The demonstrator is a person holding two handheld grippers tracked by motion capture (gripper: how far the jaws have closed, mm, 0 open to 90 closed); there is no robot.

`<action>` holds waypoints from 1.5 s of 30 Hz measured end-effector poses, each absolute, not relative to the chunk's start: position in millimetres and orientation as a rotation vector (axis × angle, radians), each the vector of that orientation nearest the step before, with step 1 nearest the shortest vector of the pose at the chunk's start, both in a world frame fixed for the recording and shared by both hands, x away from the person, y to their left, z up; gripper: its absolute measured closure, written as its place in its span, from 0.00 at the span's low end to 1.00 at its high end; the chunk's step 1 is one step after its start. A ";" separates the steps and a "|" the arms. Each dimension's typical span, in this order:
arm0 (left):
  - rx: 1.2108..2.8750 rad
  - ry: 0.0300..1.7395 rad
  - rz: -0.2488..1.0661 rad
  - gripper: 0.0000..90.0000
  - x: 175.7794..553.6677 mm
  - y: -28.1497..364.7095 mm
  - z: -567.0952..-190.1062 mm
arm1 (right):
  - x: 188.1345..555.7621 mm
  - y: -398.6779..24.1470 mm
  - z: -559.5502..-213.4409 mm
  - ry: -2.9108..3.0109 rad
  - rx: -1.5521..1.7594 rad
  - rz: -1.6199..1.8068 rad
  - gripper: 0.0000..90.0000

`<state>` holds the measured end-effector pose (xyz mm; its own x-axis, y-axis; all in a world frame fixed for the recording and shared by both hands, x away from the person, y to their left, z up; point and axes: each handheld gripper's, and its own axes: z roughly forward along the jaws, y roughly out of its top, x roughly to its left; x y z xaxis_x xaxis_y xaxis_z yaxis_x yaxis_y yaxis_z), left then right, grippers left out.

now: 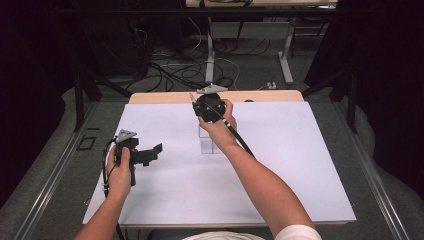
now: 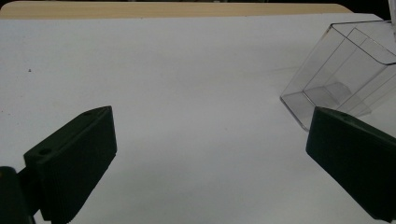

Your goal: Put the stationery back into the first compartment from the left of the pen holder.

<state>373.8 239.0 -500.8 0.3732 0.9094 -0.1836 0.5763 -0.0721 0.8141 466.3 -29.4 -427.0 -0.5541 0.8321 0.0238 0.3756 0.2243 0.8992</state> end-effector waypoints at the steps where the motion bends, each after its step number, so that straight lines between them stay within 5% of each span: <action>1: 1.761 1.311 0.480 0.02 373.6 239.2 -500.7 | 466.6 -29.6 -427.2 2.034 1.111 1.291 0.89; 45: 1.762 1.308 0.486 0.02 372.7 239.5 -499.8 | 466.2 -26.8 -452.3 2.068 1.116 1.259 0.89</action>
<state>372.7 239.5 -499.8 0.3732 0.9105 -0.1780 0.5731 -0.0754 0.8160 466.2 -26.8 -452.3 -0.5579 0.8297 0.0180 0.3967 0.2477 0.8839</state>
